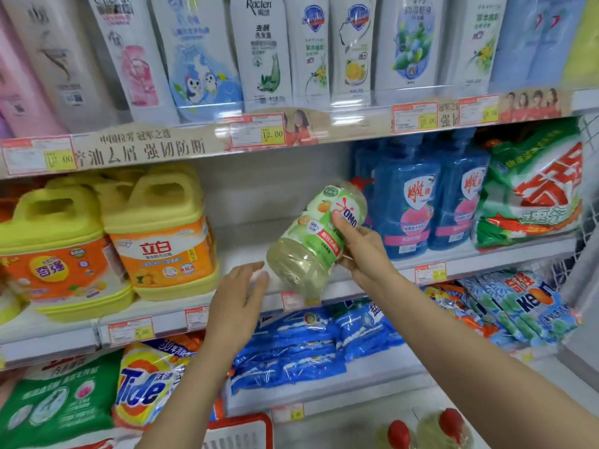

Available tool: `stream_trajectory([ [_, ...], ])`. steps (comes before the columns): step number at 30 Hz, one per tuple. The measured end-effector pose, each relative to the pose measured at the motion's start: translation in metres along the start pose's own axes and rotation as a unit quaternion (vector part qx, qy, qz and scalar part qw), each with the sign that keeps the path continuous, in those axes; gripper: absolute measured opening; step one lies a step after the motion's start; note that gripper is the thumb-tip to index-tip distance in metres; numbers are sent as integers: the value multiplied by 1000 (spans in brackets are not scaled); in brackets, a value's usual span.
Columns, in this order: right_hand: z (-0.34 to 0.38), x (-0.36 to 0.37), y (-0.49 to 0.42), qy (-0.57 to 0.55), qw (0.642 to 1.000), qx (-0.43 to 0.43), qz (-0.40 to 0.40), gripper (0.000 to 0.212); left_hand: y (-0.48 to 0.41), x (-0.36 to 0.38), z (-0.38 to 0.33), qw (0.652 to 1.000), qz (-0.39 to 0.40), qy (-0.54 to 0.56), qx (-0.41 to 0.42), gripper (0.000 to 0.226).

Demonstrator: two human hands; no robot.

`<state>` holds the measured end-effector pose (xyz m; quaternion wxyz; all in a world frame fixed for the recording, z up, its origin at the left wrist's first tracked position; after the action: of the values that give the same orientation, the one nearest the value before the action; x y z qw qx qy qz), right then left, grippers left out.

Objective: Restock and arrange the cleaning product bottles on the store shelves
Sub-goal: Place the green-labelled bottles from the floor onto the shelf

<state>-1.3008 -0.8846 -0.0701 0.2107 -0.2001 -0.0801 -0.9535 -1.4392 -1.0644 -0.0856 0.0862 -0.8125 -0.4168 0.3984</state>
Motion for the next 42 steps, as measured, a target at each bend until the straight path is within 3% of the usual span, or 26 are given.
stream_trajectory([
  [3, 3, 22, -48, -10, 999, -27, -39, 69, -6, 33, 19, 966, 119, -217, 80, 86],
  [5, 5, 35, -72, -1, 997, -49, -58, 83, -8, 47, 30, 944, 152, -277, 92, 89],
  [9, 12, 56, -109, 107, 982, -137, -79, 72, -11, 51, 36, 951, 63, -275, 130, 61],
  [16, 8, 100, -129, 282, 926, -250, 7, 93, -14, 51, 27, 944, -13, -293, 152, 42],
  [26, -28, 120, -134, 292, 922, -245, 72, 110, -14, 59, 36, 946, -18, -290, 140, 34],
  [29, -20, 111, -116, 360, 893, -246, 110, 120, -11, 58, 33, 947, -29, -292, 131, 32],
  [31, -14, 93, -95, 388, 880, -230, 149, 102, -7, 61, 25, 943, -45, -303, 129, 41],
  [33, -8, 65, -70, 386, 876, -234, 169, 68, -2, 70, 11, 941, -39, -306, 143, 61],
  [37, -6, -31, -28, 373, 892, -188, 171, 18, 7, 111, -34, 932, 2, -307, 192, 82],
  [39, -8, -92, -5, 395, 890, -171, 148, 9, 13, 132, -49, 931, 20, -315, 183, 87],
  [42, -34, -170, 19, 423, 889, -94, 147, 12, 17, 155, -58, 927, 37, -336, 160, 92],
])
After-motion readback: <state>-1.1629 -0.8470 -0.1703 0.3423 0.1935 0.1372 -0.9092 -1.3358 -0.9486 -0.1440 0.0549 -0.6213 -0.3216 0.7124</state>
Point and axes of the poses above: each hand's wrist, its own y-axis away from the middle knuckle, its own x-axis out of the palm, z = x × y, the point moved 7 cm from there along -y, towards the middle knuckle, and after that the axes turned 7 degrees about -z, right-handed, at the moved point
